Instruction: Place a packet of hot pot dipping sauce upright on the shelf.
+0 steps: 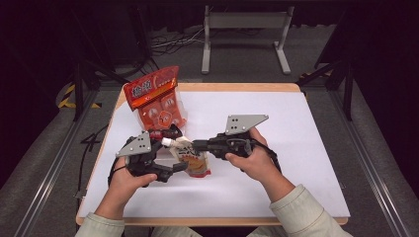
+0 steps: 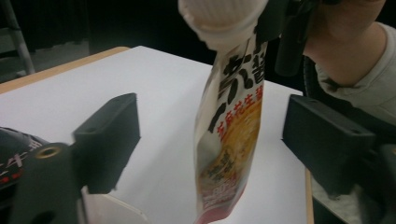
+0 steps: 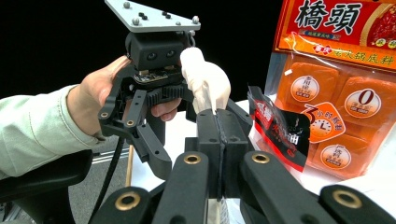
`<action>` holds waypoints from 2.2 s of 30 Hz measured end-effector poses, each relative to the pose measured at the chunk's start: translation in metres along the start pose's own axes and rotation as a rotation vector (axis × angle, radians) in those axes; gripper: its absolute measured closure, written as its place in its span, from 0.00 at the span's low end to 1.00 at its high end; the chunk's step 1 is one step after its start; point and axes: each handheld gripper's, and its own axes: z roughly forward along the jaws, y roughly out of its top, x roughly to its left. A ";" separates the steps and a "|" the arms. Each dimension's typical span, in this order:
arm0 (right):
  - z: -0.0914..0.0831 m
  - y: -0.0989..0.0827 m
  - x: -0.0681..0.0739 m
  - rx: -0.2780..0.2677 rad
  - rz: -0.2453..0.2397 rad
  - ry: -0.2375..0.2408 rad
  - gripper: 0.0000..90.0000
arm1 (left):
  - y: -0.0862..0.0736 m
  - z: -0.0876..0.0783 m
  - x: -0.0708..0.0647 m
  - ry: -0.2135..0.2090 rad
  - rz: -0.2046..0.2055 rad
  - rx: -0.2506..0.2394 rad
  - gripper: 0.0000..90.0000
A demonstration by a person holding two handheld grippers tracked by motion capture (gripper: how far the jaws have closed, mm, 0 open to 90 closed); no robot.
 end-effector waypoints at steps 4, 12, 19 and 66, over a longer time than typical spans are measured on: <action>0.002 -0.001 0.001 -0.003 0.000 0.005 1.00 | 0.000 0.000 -0.001 -0.025 0.007 0.008 0.46; 0.002 -0.003 0.001 -0.009 0.004 0.016 1.00 | 0.000 -0.005 -0.001 -0.041 -0.017 -0.003 0.79; 0.001 -0.002 0.002 -0.009 0.001 0.018 1.00 | 0.002 -0.008 -0.003 -0.063 -0.004 0.000 0.94; -0.127 -0.056 -0.024 0.010 0.119 -0.387 0.77 | 0.029 -0.035 0.008 0.077 0.046 0.023 0.99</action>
